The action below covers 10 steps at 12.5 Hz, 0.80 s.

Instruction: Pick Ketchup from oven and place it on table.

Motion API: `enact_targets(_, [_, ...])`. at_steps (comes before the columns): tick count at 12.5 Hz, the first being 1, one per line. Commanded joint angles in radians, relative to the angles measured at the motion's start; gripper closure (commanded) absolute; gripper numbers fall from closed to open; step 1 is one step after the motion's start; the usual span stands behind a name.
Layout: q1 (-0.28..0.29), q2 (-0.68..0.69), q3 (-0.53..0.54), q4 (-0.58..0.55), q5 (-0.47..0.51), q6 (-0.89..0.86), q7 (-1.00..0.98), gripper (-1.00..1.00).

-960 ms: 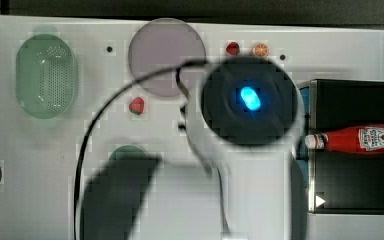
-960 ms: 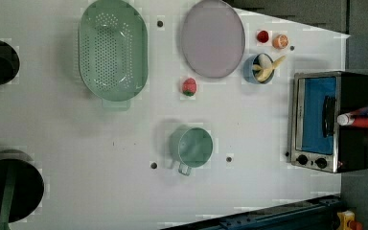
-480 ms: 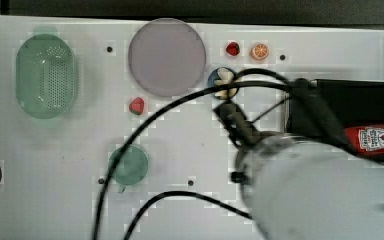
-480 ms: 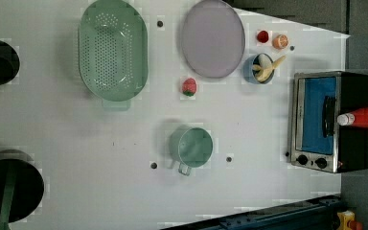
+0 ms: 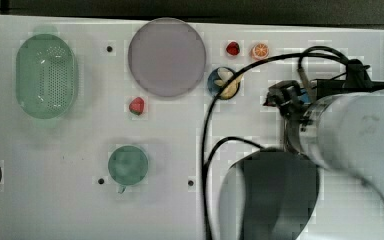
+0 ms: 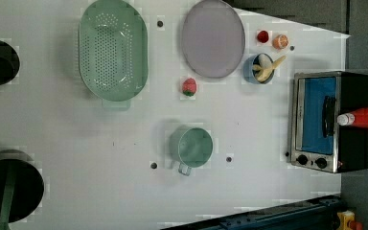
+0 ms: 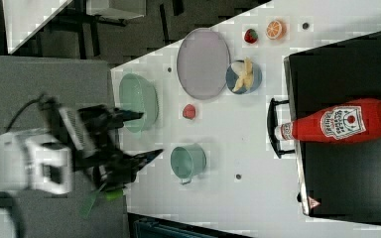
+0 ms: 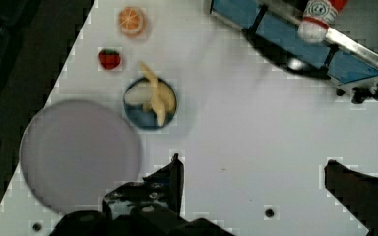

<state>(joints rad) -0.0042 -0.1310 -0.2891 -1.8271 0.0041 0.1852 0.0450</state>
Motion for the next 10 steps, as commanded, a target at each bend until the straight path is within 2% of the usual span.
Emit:
enact_targets(1, [-0.025, 0.053, -0.129, -0.013, -0.005, 0.079, -0.005, -1.0])
enact_targets(6, [-0.038, 0.204, -0.262, -0.012, -0.005, 0.304, -0.005, -1.0])
enact_targets(10, [-0.063, 0.329, -0.315, -0.003, 0.038, 0.338, -0.005, -1.0])
